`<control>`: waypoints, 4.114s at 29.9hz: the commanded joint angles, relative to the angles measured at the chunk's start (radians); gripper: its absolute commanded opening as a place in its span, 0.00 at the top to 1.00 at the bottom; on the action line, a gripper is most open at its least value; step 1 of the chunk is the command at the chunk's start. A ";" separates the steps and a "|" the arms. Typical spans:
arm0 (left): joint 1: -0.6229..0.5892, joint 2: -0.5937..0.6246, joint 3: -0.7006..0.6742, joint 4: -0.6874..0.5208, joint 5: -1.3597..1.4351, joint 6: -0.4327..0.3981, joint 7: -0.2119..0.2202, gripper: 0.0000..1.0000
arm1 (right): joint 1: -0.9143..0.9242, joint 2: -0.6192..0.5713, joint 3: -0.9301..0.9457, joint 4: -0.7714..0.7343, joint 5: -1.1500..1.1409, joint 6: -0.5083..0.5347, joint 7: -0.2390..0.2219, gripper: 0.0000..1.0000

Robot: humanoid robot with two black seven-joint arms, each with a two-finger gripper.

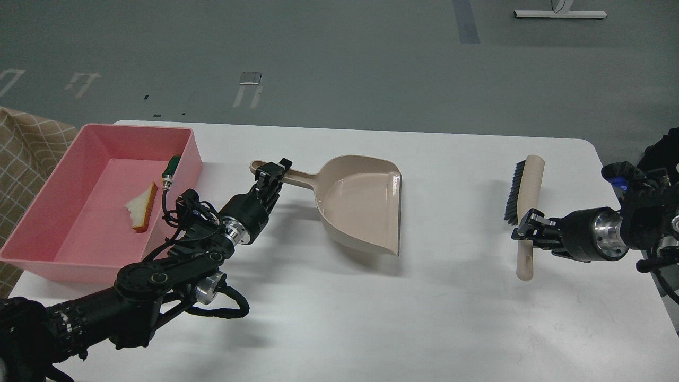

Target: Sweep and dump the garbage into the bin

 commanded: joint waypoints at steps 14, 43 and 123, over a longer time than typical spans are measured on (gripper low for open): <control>0.012 -0.021 0.000 0.049 -0.001 -0.001 0.000 1.00 | 0.000 0.006 -0.002 0.000 0.000 0.000 0.000 1.00; 0.037 -0.033 -0.001 0.046 -0.003 -0.001 0.000 0.36 | 0.003 0.005 0.001 0.000 0.011 0.000 0.000 0.43; -0.416 0.396 0.048 -0.583 -0.116 0.192 0.000 0.03 | -0.043 0.759 1.225 -0.067 0.015 0.000 0.008 0.05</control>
